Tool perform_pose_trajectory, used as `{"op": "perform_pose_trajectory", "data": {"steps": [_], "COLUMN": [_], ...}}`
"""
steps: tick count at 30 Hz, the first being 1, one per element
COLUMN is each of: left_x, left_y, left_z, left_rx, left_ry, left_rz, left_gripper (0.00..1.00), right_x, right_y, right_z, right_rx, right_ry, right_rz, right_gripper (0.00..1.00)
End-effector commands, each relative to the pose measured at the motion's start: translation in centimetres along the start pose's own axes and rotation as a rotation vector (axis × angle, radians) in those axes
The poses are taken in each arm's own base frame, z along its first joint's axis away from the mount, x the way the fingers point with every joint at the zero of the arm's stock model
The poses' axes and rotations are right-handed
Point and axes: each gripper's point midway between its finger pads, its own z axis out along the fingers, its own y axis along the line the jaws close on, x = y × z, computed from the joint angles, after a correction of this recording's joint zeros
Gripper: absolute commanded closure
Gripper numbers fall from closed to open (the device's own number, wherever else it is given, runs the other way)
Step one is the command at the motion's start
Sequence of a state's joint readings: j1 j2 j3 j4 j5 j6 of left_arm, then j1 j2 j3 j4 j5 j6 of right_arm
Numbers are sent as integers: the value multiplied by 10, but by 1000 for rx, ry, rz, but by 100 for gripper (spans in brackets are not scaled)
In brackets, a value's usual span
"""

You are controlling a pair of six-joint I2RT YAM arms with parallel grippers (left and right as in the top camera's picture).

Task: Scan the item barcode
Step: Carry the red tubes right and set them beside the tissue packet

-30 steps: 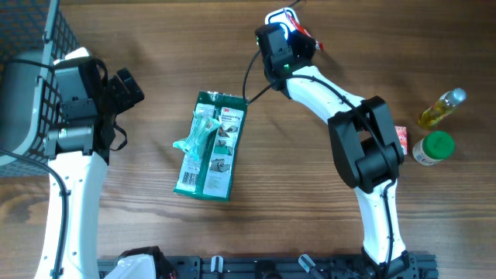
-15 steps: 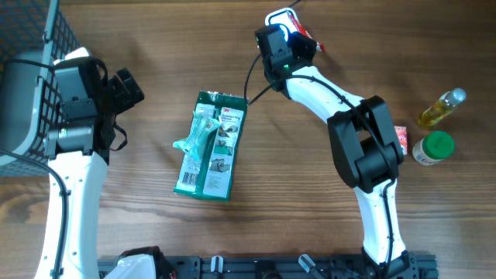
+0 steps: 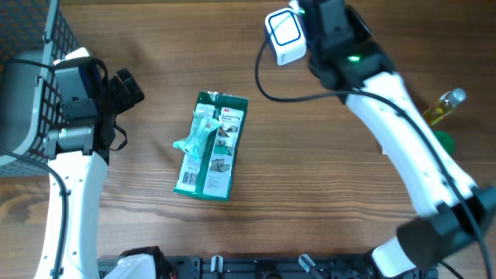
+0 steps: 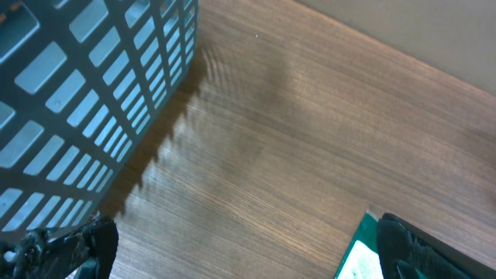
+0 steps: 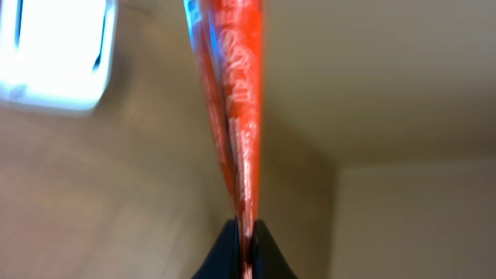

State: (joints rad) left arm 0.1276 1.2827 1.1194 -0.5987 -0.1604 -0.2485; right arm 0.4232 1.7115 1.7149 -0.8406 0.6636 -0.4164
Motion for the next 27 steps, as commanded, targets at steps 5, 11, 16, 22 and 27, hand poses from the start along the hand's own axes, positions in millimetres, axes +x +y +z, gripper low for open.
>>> {"op": "perform_pose_trajectory", "data": {"steps": [5, 11, 16, 22, 27], "left_x": [-5, -5, -5, -4, -5], "left_y": [3, 3, 3, 3, 3], "left_z": [-1, -1, -1, -1, -1], "left_rx": [-10, -10, -10, -10, -10], "left_ry": [-12, -12, -12, -12, -13], "left_rz": [3, 3, 3, 3, 3], "left_gripper": [0, 0, 0, 0, 0], "right_x": [112, 192, 230, 238, 253], "right_y": [66, 87, 107, 107, 81], "right_z": [13, 45, 65, 85, 91], "right_rx": [-507, -508, -500, -433, -210], "right_ry": [393, 612, 650, 613, 671], "right_rz": [356, 474, 471, 490, 593], "right_gripper": [96, 96, 95, 96, 96]}}
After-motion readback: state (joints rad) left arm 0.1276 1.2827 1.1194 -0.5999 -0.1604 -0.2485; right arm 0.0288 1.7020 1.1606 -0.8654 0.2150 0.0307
